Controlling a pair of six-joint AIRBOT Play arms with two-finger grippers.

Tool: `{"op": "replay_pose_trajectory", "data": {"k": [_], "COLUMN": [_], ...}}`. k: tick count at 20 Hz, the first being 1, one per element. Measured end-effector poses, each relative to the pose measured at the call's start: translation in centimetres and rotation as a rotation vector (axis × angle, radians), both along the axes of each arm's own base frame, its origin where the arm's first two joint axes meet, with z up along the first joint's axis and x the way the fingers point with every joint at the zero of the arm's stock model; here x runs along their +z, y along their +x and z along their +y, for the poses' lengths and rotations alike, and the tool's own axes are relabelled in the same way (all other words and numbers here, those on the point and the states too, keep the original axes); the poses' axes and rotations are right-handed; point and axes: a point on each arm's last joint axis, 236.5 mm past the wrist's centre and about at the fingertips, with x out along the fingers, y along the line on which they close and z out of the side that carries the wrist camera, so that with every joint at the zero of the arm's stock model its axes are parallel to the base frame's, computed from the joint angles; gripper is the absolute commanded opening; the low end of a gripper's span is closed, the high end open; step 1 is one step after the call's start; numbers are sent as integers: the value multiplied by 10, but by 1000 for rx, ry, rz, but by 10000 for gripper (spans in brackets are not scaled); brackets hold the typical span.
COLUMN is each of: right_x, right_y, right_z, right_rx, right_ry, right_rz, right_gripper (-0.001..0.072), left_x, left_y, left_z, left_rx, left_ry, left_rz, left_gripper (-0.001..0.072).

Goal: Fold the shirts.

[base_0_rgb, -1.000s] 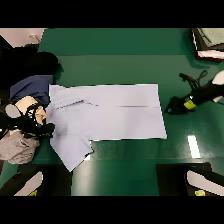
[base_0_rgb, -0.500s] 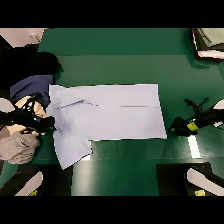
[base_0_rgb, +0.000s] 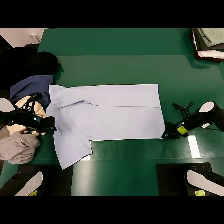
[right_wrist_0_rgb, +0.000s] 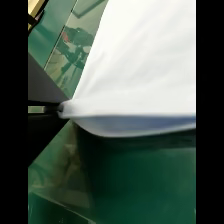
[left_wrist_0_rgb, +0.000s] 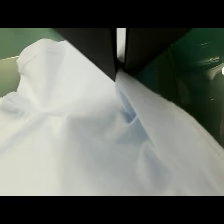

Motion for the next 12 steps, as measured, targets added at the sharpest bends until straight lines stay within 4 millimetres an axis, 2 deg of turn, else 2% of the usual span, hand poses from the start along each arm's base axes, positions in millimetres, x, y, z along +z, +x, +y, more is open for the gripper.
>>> {"op": "replay_pose_trajectory", "data": {"k": [3, 5, 7, 12], "right_x": [1, 7, 22, 55], "right_y": [-1, -1, -7, -18], "right_z": [-3, -17, -29, -68], "right_rx": [18, 21, -3, -155], "right_ry": [-23, -65, -81, -145], "right_rz": [-19, -52, -70, -144], "right_gripper": [9, 9, 9, 9], "left_x": [0, 2, 4, 17], "left_y": [-3, -8, -14, -27], "left_z": [-1, -5, -12, -53], "left_rx": [-10, -23, -47, -168], "left_ry": [-6, -22, -48, -143], "left_rz": [10, 28, 48, 64], "left_gripper": [25, 24, 24, 25]}}
